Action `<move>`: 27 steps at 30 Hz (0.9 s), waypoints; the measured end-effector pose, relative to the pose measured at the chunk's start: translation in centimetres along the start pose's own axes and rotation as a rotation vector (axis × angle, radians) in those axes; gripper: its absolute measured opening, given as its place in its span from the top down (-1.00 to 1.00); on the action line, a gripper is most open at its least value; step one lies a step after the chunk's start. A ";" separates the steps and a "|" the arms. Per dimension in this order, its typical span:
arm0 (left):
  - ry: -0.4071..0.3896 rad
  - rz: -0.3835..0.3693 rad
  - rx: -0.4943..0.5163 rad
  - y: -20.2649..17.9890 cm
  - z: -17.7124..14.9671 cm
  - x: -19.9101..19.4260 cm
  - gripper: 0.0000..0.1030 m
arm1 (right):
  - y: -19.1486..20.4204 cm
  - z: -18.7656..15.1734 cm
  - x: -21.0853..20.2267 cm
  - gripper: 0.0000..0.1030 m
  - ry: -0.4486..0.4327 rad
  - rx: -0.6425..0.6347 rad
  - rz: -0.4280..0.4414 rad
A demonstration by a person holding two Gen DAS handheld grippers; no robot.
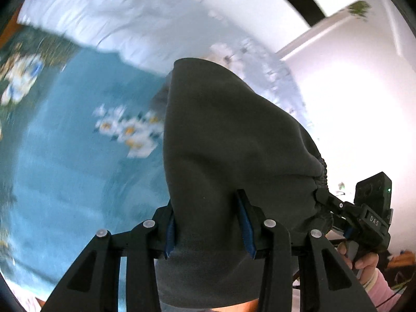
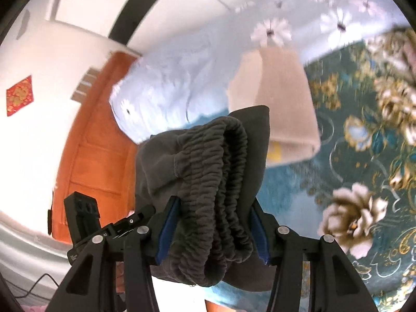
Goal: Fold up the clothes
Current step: 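Carry the sweatpants bundle with both grippers toward the stack of folded clothes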
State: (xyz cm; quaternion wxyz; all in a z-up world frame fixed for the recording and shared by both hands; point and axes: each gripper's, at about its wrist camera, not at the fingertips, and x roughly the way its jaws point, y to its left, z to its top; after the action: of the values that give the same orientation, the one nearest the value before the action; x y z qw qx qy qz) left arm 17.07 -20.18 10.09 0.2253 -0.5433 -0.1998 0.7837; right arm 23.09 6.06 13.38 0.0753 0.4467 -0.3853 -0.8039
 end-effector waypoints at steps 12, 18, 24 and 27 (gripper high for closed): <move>-0.043 -0.236 0.166 -8.2 1.1 -2.3 0.18 | 3.3 -1.0 -11.5 -0.07 -0.250 -0.009 -0.148; 0.017 -0.281 0.256 -13.1 -0.6 -0.2 0.19 | 0.4 -2.8 -16.4 -0.07 -0.329 0.067 -0.177; 0.073 -0.273 0.332 -18.2 -2.2 3.1 0.19 | -4.6 -3.7 -20.4 -0.07 -0.381 0.132 -0.173; 0.090 -0.258 0.366 -21.6 -3.0 5.5 0.19 | -7.9 -3.3 -22.5 -0.07 -0.404 0.157 -0.161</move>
State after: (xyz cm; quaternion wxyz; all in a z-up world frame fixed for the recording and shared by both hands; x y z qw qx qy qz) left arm 21.14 0.84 16.99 0.4274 -0.4975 -0.1118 0.7466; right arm 40.67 20.18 21.83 -0.1028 0.3105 -0.4169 -0.8481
